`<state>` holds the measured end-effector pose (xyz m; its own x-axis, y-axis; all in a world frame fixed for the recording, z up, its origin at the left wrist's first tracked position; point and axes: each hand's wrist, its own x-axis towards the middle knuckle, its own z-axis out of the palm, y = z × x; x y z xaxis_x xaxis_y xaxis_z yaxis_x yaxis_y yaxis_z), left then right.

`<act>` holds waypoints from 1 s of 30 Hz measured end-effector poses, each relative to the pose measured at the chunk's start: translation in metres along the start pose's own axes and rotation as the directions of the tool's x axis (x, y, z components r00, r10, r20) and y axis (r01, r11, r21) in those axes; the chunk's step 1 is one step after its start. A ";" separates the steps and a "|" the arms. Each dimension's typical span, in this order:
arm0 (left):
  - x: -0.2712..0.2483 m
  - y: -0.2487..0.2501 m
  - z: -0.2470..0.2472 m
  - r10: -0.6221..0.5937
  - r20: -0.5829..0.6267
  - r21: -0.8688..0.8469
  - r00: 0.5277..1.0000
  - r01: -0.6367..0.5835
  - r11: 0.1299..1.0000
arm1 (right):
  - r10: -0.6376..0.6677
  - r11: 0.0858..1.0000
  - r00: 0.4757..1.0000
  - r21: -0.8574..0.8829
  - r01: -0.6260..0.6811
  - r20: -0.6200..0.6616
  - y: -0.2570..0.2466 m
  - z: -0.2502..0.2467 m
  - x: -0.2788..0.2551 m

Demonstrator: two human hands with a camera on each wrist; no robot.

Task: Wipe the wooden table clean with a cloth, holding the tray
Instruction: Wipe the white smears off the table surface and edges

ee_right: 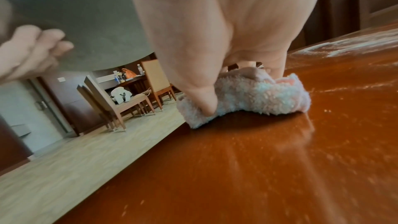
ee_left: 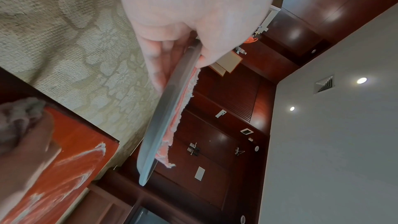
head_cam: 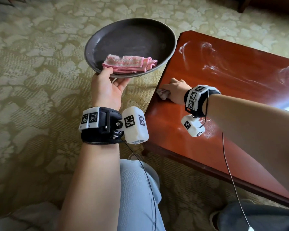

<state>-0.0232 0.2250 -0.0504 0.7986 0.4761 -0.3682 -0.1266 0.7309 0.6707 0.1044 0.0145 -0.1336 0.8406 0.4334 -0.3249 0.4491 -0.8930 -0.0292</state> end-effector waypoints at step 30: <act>-0.095 -0.001 0.036 0.001 0.032 0.073 0.999 -0.004 0.997 | -0.399 0.908 0.917 0.143 0.394 0.003 0.066 0.037 -0.159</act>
<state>-0.0776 0.1613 0.0068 0.8168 0.4612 -0.3466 -0.0863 0.6917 0.7170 -0.0114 -0.1179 -0.1190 0.5908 0.7531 -0.2895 0.6958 -0.6572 -0.2897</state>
